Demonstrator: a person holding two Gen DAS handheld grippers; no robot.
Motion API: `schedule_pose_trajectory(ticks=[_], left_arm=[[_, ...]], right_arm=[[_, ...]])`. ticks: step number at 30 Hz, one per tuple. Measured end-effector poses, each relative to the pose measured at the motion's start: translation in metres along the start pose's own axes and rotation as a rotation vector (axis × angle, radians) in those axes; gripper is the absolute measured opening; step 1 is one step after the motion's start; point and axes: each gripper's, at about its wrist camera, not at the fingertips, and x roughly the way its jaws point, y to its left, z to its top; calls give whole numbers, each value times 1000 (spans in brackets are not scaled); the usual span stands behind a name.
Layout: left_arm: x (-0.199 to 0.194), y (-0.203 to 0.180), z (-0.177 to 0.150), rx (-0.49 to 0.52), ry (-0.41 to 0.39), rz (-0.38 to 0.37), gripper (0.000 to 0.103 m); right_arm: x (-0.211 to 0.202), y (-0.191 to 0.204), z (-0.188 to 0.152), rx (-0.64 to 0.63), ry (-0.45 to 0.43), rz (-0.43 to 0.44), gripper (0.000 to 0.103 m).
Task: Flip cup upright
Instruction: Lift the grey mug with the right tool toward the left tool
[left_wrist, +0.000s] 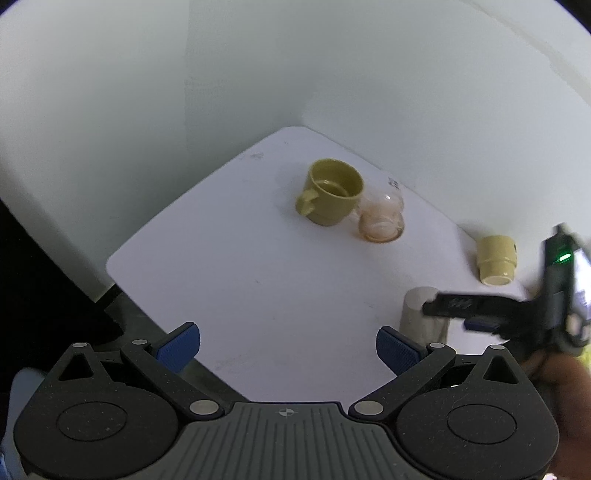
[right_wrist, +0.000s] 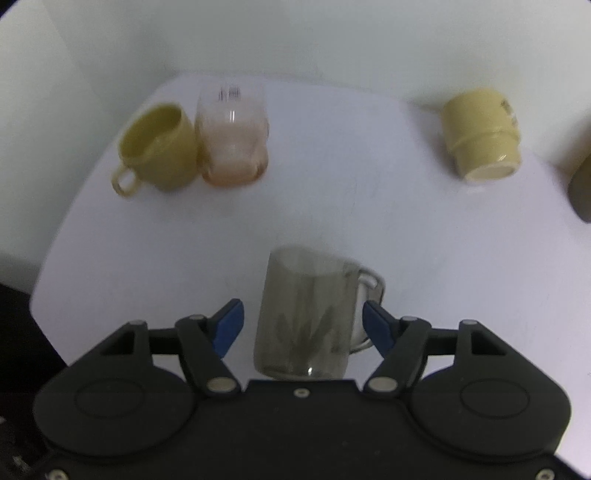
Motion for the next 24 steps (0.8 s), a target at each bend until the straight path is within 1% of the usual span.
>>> schedule_pose_trajectory(ticks=[1,2,3,4,5,7,8,9,10,12,13,14,15,17,18,19,20,21,22,24], left_arm=[[3,-3,0,16,4,-8,103],[8,-7,-1,36,9,-14,103],[10,-8,-2,45,9,-17,103],[14,-12,-4,67,5,-26,103],[18,-16,-7,89,-5,-34,103],[24,-23,-13,121,-32,-48,103],[29,-30,-18,149,-60,-56,103],[30,-31,-19,155,-65,-58,103],[36,-40,-25,183,-81,-77,103],[44,-54,-30,221,-78,-118,103],[47,-58,-31,229,-77,-122,103],[54,-71,-34,252,-76,-129,103],[57,-76,-35,262,-76,-131,103],[71,-104,-41,285,-57,-124,103],[75,-110,-43,284,-47,-120,103],[86,-128,-48,277,-20,-124,103],[90,-135,-53,279,-15,-124,103],[93,-141,-55,284,-11,-122,103],[104,-158,-63,307,-1,-103,103],[117,-172,-70,325,14,-62,103]], right_arm=[[-5,-4,0,4,-6,2,70],[-21,-13,-3,17,-27,3,71],[-31,-18,-6,23,-42,4,74],[-30,-20,-7,23,-47,3,79],[-45,-30,-15,34,-73,-12,81],[-52,-38,-20,40,-84,-24,82],[-62,-49,-29,53,-90,-53,82],[-65,-53,-31,61,-90,-64,83],[-66,-56,-34,68,-89,-73,83],[-77,-76,-43,104,-97,-82,83],[-81,-87,-46,122,-104,-82,83],[-83,-91,-48,124,-106,-81,83],[-87,-102,-50,126,-114,-78,83],[-89,-114,-53,119,-117,-72,83],[-89,-123,-53,98,-108,-59,83],[-90,-133,-53,75,-101,-46,83],[-90,-134,-54,71,-103,-42,83],[-93,-144,-54,49,-118,-21,83],[-93,-152,-55,27,-122,-4,83],[-92,-161,-54,2,-112,11,83]])
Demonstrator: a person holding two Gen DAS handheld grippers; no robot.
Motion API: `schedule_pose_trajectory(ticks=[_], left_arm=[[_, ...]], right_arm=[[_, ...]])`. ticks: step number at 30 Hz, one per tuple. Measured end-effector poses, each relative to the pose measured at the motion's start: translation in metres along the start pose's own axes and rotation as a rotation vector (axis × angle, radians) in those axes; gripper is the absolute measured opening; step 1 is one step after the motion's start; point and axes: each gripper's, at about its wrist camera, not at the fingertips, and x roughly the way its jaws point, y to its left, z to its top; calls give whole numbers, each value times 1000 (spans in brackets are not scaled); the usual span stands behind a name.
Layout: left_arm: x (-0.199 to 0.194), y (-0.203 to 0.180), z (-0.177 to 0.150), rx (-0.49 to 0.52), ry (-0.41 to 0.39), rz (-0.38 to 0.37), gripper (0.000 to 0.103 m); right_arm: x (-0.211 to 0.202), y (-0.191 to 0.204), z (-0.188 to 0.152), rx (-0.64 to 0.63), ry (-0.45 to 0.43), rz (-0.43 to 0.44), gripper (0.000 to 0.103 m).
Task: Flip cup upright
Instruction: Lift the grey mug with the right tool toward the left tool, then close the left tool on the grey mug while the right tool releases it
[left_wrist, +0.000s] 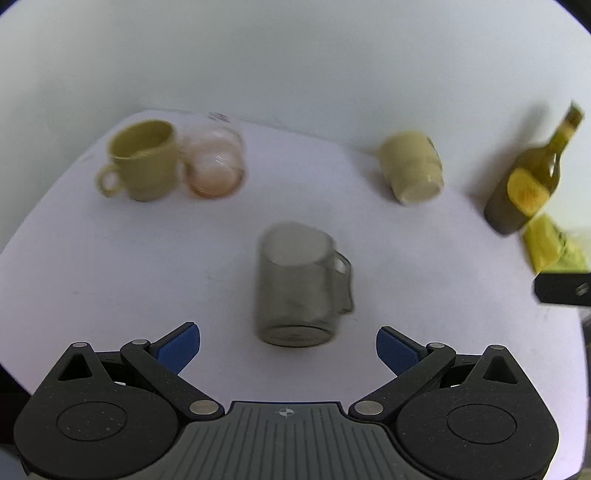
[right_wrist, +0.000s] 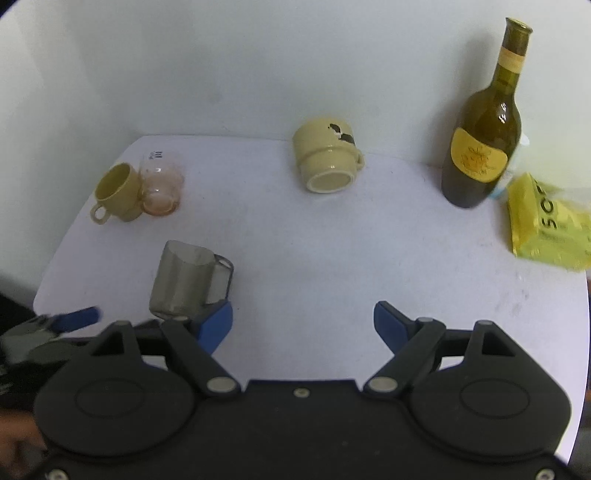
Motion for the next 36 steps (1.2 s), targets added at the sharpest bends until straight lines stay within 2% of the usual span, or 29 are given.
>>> schedule_pose_trajectory(ticks=[6,11,13,16,17,25,36], left_arm=[[25,-27,-2,17,1,104,102],[34,-31,2,36,8,166,102],[39,-28,6,20,15,168,100],[42,-27,9,14,32,165,90],[43,-28,11,26,35,166,89],[42,-28,10,87,44,159,89],[43,-14,-4,101,70,141,89]], right_arm=[[1,-31,0,-37,11,56,83],[3,-44,1,-17,20,70,83],[0,-46,2,9,10,82,83],[0,-47,4,6,-1,80,83],[-1,-47,4,7,-5,76,83],[-3,-42,7,42,-20,80,83],[-5,-28,6,35,-11,69,83]])
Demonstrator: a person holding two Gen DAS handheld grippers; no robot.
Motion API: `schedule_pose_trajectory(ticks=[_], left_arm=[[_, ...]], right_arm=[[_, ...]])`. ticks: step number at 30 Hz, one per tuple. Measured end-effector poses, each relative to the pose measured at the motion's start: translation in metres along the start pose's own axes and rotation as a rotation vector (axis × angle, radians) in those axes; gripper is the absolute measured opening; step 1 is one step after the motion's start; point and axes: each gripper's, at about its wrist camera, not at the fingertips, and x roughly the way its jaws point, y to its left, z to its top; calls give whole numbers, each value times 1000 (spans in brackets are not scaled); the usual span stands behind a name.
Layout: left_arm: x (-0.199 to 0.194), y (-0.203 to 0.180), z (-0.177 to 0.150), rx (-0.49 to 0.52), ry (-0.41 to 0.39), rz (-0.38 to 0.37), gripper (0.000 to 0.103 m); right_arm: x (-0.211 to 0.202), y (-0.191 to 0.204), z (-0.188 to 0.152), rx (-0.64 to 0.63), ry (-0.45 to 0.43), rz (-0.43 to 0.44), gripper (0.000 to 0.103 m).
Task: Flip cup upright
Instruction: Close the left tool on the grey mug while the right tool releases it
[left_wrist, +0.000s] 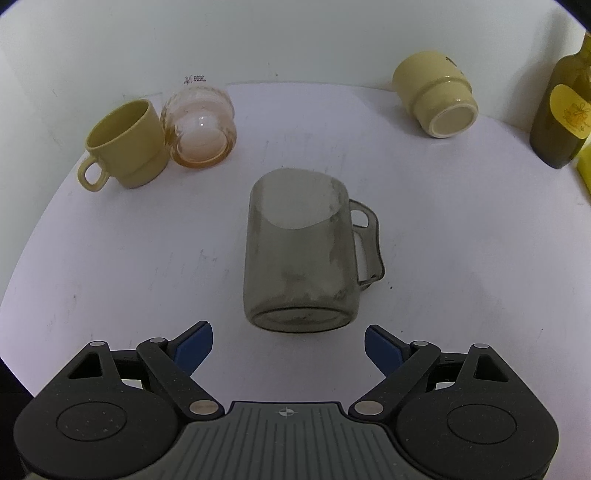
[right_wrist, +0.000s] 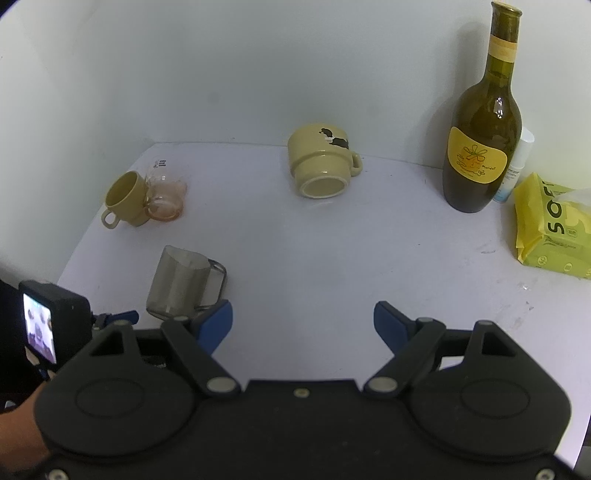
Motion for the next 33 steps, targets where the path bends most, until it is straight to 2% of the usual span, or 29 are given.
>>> schedule_pose_trajectory(ticks=[8,11,15,22,24,26,33], left_arm=[[0,-3,3,3,-41,-10,89],[1,-2,4,-10,-45,-7,81],[4,1,4,-24,-41,-8,79],[2,-9,5,48,-68,-3,79],[3,-11,6,51,-67,-11,78],[4,-13,8,61,-54,-6,63],[2,-10,8,34,-1,-1,62]], right_arm=[[4,11,0,-19,4,-3,83],[5,12,0,-23,8,-6,83],[5,15,1,-34,8,-11,83],[6,16,7,-25,-6,-18,83],[6,16,10,-26,-14,-20,83],[6,16,12,-22,-19,-18,83],[10,11,12,1,-14,-16,83]])
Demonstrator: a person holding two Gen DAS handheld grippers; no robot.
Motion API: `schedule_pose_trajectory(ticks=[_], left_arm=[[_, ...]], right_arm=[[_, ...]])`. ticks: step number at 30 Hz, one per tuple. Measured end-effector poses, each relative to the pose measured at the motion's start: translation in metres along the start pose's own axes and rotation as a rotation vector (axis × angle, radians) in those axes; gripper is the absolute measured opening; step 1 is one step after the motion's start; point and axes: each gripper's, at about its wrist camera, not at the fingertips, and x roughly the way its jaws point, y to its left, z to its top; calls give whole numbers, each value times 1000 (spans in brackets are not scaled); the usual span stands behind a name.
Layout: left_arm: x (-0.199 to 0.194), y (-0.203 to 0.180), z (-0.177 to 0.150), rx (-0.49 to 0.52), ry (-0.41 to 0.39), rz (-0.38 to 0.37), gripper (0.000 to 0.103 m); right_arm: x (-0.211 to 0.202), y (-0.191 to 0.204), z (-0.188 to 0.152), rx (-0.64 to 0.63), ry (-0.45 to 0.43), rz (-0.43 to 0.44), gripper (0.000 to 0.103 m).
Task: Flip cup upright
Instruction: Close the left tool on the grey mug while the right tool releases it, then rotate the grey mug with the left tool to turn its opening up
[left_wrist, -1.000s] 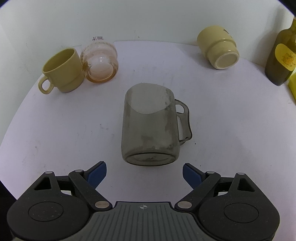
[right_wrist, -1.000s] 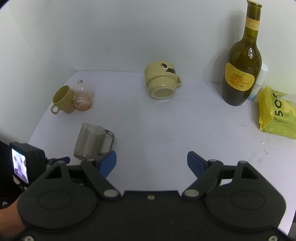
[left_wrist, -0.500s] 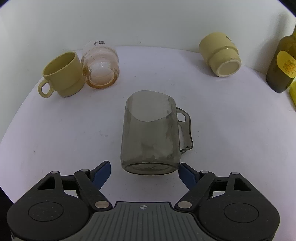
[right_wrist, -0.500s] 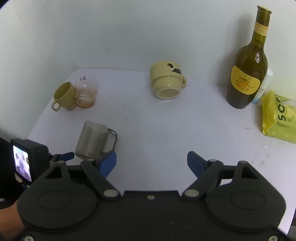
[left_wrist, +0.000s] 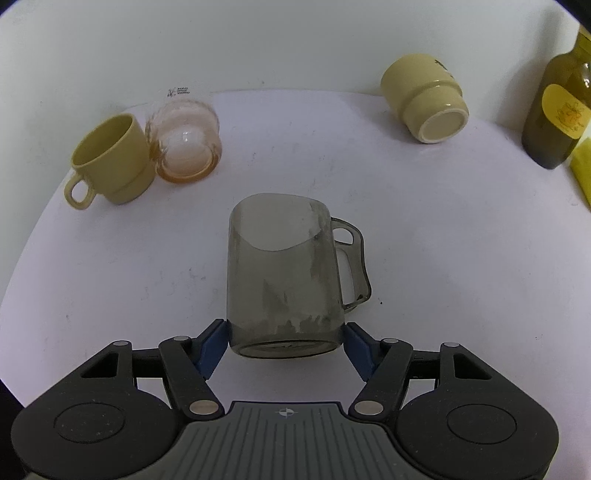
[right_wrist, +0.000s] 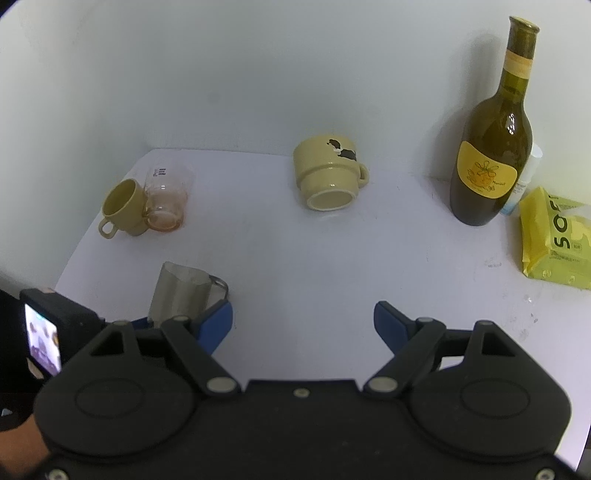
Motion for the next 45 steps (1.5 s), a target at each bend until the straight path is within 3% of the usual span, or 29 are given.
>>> schedule_pose_trajectory(ticks=[10,20,29,37,45], left_arm=[[-14,7,12,-40,-8,-17,62],[-19,18,49,-132,-26,-46,62],[-8,24,73,-123,-29,-30,62],[-5,27,73,-137,-24,-26,62],[1,22,68,-95,-10,-10,70]], right_arm=[[3,-1,0,3,0,6,83],[0,0,3,-7,-8,6,83],[-5,0,8,-8,-23,-2,83],[-7,0,10,-2,-22,-15,83],[-10,4,13,-14,-22,-18,83]])
